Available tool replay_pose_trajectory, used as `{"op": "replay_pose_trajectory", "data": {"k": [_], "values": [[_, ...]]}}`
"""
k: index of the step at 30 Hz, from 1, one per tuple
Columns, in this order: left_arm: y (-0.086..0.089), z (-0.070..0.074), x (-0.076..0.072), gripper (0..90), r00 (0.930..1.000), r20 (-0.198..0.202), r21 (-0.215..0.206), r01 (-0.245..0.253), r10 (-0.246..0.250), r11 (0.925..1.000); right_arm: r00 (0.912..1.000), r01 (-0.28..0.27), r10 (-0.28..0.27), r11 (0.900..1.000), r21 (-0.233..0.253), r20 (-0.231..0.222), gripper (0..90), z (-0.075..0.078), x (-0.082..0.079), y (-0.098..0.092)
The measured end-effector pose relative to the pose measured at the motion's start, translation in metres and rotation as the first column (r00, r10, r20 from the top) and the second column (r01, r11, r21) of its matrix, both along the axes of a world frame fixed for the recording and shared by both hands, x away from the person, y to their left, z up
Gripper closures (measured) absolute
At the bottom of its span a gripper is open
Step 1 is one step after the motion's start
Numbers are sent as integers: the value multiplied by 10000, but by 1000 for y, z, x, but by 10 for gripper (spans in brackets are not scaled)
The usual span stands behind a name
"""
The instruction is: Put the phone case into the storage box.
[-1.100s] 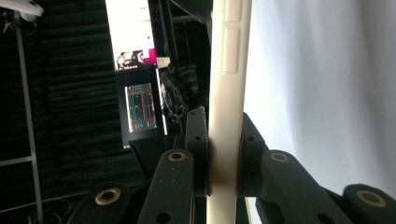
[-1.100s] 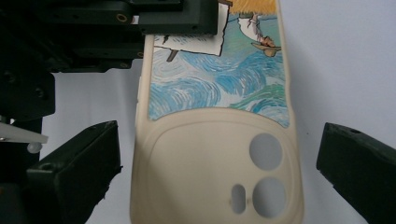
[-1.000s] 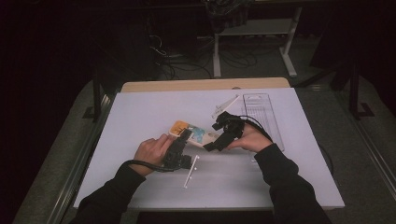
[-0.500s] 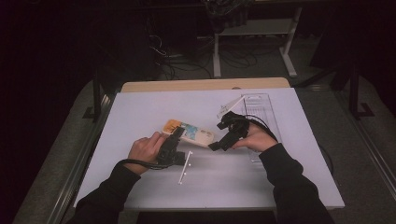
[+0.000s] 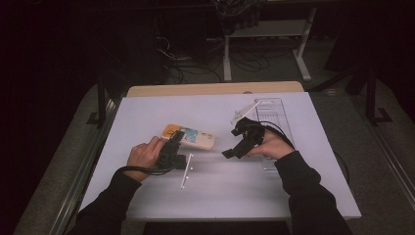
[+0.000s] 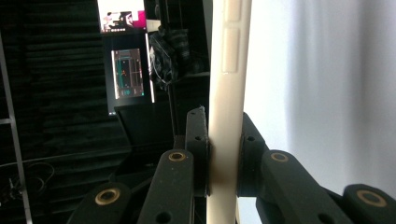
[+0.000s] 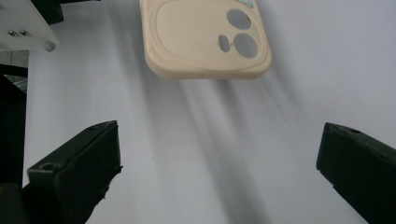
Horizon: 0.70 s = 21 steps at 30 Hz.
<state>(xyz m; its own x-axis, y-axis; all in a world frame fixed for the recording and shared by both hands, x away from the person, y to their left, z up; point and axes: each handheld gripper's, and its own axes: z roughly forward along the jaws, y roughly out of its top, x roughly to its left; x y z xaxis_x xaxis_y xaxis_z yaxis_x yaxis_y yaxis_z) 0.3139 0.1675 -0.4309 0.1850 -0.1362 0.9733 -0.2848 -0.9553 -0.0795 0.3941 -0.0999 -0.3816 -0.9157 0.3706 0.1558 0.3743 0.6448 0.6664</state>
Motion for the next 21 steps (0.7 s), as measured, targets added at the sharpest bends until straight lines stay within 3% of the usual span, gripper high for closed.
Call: {"op": "replay_pose_trajectory", "data": {"k": [8,13,16,21], "values": [[-1,2,-1,793,9997,-217,-164,-66,62,9998,9999,-104,105,9999,-64,54,0,-1,0,0],[-1,5,0,793,9985,-500,-525,-257,231,9983,10000,-99,99,9999,-41,4,0,-1,0,0],[0,7,1,793,9966,-749,-773,-399,342,9962,10000,-90,90,10000,-17,7,0,-1,1,0],[2,10,4,793,9860,-1590,-1421,-727,498,9872,10000,-44,44,10000,-28,86,0,-2,1,0]]}}
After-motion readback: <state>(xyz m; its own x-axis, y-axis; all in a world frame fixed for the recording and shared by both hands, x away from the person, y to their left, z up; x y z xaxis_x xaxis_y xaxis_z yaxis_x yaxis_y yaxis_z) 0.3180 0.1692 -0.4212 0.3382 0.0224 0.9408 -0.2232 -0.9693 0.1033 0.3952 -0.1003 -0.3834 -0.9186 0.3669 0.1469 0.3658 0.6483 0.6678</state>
